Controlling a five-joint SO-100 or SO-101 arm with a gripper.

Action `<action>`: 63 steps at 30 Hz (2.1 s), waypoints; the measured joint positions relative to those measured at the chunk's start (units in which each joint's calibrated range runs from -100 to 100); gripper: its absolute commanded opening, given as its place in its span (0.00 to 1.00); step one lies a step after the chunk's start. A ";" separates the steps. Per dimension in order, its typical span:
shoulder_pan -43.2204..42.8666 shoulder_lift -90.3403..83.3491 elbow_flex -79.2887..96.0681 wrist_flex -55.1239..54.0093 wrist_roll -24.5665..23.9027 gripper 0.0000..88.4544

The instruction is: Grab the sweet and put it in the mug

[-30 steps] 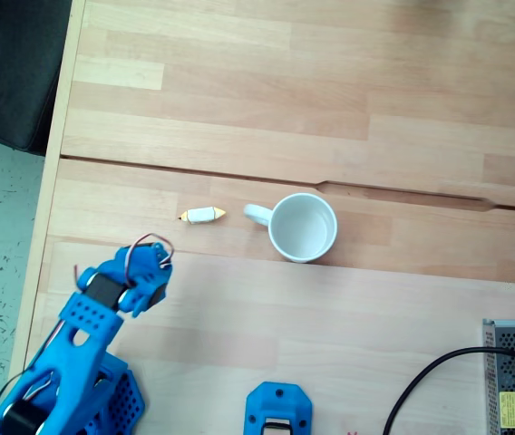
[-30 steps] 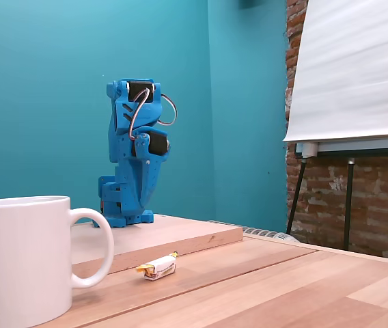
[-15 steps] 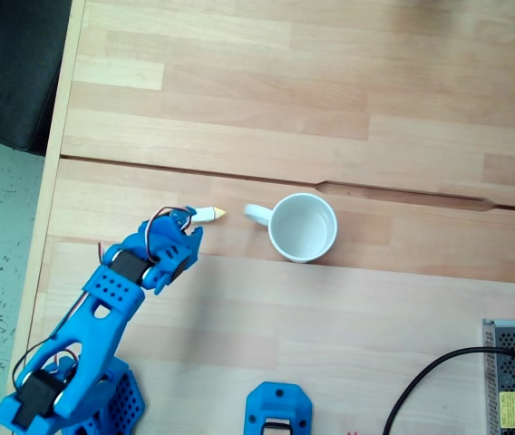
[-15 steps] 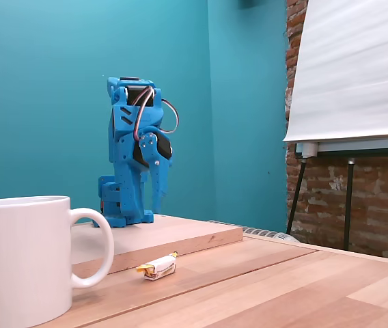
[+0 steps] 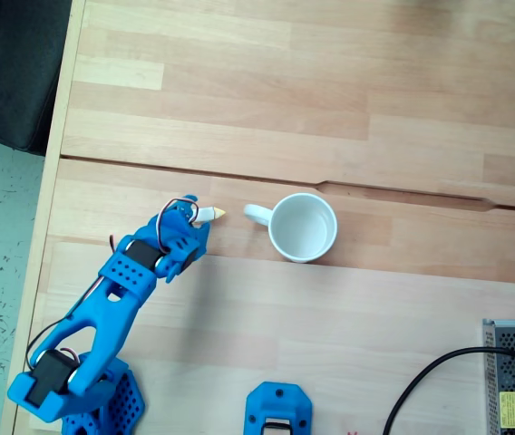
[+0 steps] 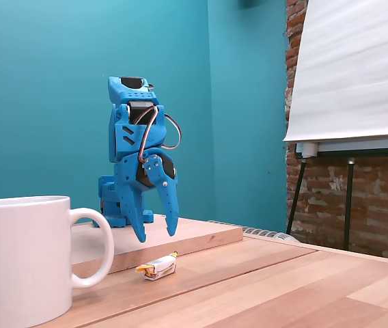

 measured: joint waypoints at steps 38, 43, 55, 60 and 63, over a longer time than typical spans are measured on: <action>-6.65 9.63 -16.41 18.88 -9.77 0.22; -6.65 9.63 -22.59 24.90 -9.77 0.22; -2.66 10.72 -27.70 26.93 -8.74 0.21; -1.92 10.72 -24.65 26.85 -6.20 0.21; -1.92 10.72 -23.22 26.69 -5.96 0.21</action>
